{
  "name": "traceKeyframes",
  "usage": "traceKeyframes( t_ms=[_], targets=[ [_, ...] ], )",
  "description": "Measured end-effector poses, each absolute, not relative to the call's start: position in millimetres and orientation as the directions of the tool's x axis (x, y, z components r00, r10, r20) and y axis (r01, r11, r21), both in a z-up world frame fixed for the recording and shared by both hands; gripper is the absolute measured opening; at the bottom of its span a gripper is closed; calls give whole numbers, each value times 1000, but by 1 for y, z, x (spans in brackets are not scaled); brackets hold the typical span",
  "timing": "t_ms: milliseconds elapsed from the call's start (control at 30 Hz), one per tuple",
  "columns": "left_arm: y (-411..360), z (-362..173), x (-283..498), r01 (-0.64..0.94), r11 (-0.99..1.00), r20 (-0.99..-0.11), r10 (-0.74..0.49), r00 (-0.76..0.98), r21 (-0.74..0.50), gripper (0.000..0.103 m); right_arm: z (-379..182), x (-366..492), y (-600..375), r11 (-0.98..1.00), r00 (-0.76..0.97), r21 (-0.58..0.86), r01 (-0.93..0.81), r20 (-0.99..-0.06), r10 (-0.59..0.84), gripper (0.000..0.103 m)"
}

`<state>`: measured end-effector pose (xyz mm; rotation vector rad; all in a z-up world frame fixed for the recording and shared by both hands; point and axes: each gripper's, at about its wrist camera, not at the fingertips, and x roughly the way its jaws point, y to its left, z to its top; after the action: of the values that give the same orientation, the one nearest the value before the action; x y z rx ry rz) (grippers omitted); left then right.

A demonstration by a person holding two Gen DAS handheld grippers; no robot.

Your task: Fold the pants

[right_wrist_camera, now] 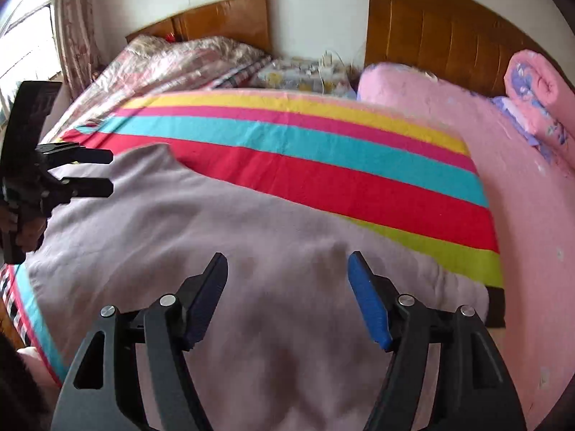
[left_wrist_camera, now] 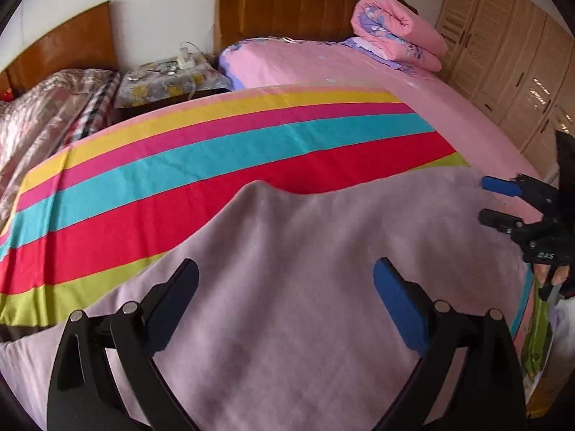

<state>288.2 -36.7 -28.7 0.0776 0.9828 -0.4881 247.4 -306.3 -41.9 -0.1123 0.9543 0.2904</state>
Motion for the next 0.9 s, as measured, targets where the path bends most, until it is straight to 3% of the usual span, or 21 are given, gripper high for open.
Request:
traceKeyframes(
  t_ms=[67, 300, 733, 800, 900],
  targets=[
    [-49, -48, 310, 437, 886, -828, -357, 432, -154, 98, -62, 264, -315, 966, 495, -22, -259, -861, 113, 67],
    [-65, -78, 343, 432, 898, -825, -307, 474, -86, 101, -63, 254, -354, 960, 540, 136, -246, -803, 252, 66],
    [-63, -80, 354, 366, 928, -820, -265, 507, -73, 101, -63, 261, -361, 952, 545, 197, -234, -785, 296, 66],
    [-46, -69, 346, 313, 947, -789, -243, 564, -68, 101, -57, 257, -356, 970, 541, 160, -185, -807, 236, 66],
    [-6, -40, 320, 238, 963, -737, -254, 626, -129, 101, -34, 244, -325, 999, 571, 3, -53, -820, 33, 71]
  ],
)
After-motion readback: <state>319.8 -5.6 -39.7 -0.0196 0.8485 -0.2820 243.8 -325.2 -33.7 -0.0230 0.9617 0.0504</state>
